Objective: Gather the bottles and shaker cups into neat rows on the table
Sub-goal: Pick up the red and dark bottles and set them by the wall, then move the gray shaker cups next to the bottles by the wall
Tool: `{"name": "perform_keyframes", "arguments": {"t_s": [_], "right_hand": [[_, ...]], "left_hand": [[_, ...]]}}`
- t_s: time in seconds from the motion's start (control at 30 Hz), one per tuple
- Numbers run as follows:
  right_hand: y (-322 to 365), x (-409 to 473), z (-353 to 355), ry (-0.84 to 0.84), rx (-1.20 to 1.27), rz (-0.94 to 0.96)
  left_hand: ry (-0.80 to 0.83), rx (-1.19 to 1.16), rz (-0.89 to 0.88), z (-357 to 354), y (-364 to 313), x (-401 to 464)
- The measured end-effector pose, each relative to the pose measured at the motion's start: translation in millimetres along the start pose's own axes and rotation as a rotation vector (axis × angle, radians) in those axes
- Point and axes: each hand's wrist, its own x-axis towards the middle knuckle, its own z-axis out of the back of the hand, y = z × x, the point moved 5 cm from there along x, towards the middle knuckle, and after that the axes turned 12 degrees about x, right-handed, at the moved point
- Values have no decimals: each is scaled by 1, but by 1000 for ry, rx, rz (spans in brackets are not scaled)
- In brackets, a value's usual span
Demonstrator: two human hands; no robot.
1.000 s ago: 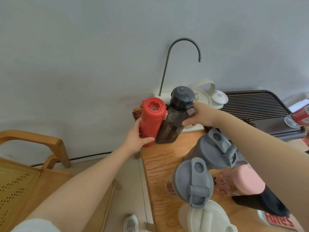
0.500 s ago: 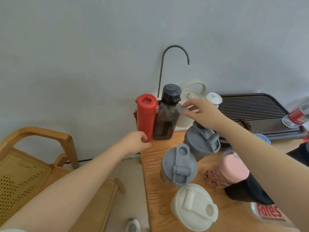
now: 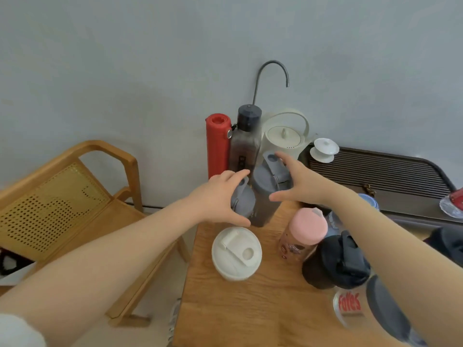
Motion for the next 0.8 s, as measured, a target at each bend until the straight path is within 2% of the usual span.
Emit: {"name": "perform_keyframes", "arguments": {"t_s": [0.07, 0.27, 0.43, 0.53, 0.8], "right_hand": [[-4, -2, -8, 18, -50, 9], [-8, 5, -7, -141, -120, 56], [-7, 13, -19, -195, -11, 106], [-7, 13, -23, -241, -43, 130], [15, 35, -9, -352, 137, 124]], "left_hand": [[-5, 42, 35, -4, -3, 0], [-37, -17, 157, -8, 4, 4], [-113, -63, 262, -16, 12, 6], [-188, -128, 337, -17, 25, 5], [-268, -191, 324, 17, 64, 35]]}}
